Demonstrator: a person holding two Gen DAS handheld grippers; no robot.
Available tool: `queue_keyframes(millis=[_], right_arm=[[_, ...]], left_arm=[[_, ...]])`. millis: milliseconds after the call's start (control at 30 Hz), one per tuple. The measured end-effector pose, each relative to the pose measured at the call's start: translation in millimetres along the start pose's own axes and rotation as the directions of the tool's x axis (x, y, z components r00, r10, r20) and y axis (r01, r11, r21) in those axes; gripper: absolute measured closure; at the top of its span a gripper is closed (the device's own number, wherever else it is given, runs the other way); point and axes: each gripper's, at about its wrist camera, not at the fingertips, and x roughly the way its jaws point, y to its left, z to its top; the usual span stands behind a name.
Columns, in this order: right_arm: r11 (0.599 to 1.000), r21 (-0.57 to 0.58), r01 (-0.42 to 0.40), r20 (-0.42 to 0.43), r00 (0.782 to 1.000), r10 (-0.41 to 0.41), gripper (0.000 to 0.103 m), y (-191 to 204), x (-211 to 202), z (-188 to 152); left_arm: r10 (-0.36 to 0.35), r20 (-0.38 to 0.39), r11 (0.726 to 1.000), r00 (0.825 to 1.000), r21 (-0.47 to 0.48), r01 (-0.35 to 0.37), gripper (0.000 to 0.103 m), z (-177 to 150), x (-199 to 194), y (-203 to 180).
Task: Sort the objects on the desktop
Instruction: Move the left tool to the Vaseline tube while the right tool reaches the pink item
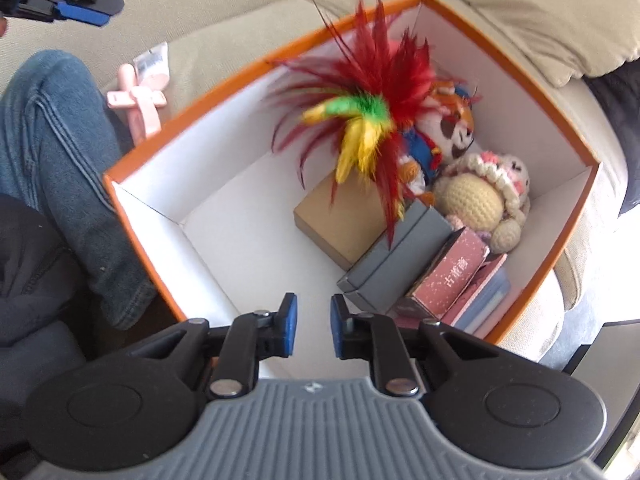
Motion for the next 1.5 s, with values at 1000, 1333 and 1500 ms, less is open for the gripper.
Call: queue_keyframes(millis=[1000,1333,1500], right_arm=[[0.975,-0.114,-0.189,0.055,0.979,0.196,0.077,144,121,213],[0.974,-0.17,-0.148,-0.019,0.989,0.147,0.075,155,152,236],[0.971,-0.143,-0.189,-0.016,0.982,0.189,0.075,156,158,238]], left_arm=[[0.093,-0.31,0.97,0.946,-0.186,-0.156,0.044,34,117,107],[0.014,-0.332,0.961,0.943,-0.258,-0.105,0.035,40,143,118],[-0.007,-0.324,0.96,0.946,-0.267,-0.084,0.029,40,145,119]])
